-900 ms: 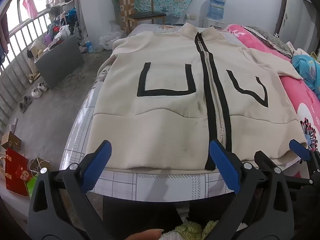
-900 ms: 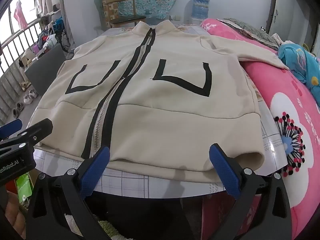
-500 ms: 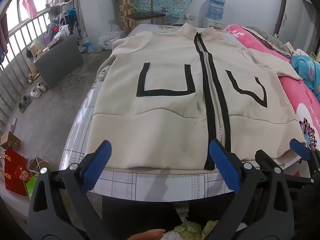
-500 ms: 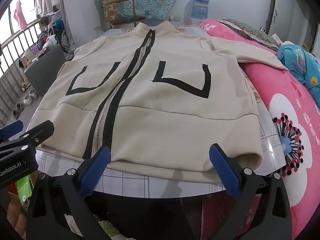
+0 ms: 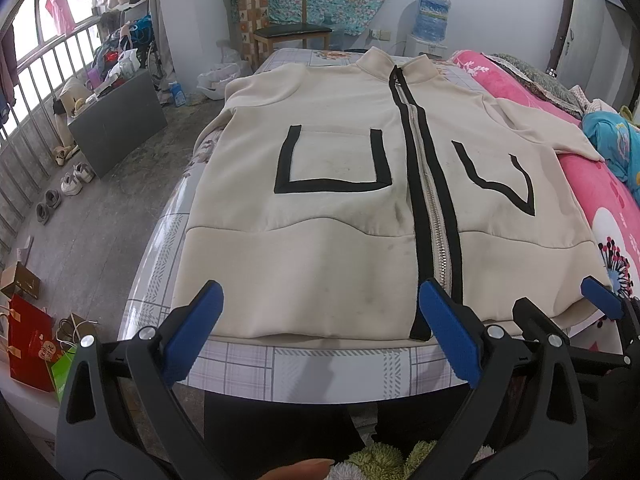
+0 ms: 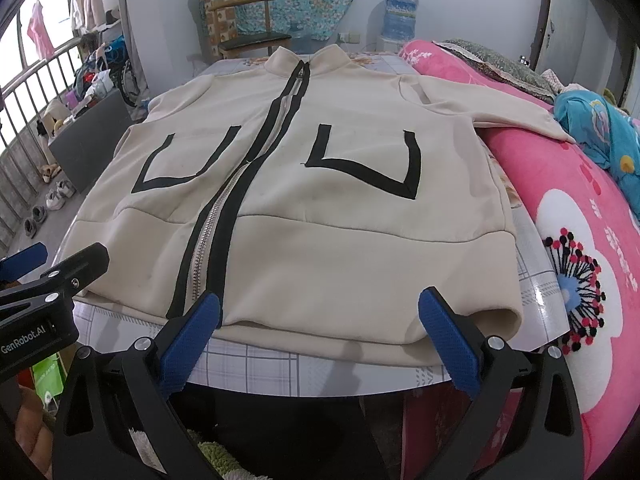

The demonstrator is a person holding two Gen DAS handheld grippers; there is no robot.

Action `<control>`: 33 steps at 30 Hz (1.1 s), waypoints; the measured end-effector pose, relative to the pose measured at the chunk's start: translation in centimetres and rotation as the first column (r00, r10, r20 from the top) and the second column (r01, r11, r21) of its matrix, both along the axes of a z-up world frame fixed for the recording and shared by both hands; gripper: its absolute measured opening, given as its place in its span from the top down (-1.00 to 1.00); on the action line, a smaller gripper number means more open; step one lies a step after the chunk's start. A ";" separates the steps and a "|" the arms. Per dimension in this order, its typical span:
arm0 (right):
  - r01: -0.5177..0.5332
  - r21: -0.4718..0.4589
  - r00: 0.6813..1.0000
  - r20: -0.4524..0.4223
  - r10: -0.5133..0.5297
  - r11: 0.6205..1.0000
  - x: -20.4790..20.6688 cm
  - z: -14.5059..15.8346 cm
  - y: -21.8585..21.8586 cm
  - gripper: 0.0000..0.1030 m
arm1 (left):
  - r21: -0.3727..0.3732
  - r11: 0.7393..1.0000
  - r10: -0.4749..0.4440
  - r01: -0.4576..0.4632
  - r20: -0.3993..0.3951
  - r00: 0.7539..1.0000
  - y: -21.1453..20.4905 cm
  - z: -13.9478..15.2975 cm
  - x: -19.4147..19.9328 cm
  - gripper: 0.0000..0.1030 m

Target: Fold large clothes

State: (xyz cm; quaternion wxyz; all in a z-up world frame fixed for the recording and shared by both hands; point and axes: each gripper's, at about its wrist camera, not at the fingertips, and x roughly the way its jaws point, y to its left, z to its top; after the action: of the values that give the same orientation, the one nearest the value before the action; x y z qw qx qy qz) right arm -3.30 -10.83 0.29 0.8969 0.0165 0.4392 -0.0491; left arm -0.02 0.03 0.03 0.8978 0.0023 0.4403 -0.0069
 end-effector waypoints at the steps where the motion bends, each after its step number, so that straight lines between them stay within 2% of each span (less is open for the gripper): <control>1: 0.000 -0.001 1.000 0.000 0.000 1.000 0.0 0.0 0.0 -0.88 | 0.000 1.000 0.000 0.000 0.000 1.000 0.0 0.0 0.0 -0.84; 33: 0.003 -0.005 1.000 0.003 -0.003 1.000 0.2 0.4 -0.2 -0.88 | -0.003 1.000 0.000 0.000 0.000 1.000 0.0 0.0 0.0 -0.84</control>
State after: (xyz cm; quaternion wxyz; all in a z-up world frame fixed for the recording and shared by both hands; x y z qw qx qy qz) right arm -3.10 -11.05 0.64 0.8974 0.0151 0.4379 -0.0515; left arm 0.00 0.06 0.02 0.8978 0.0009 0.4404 -0.0076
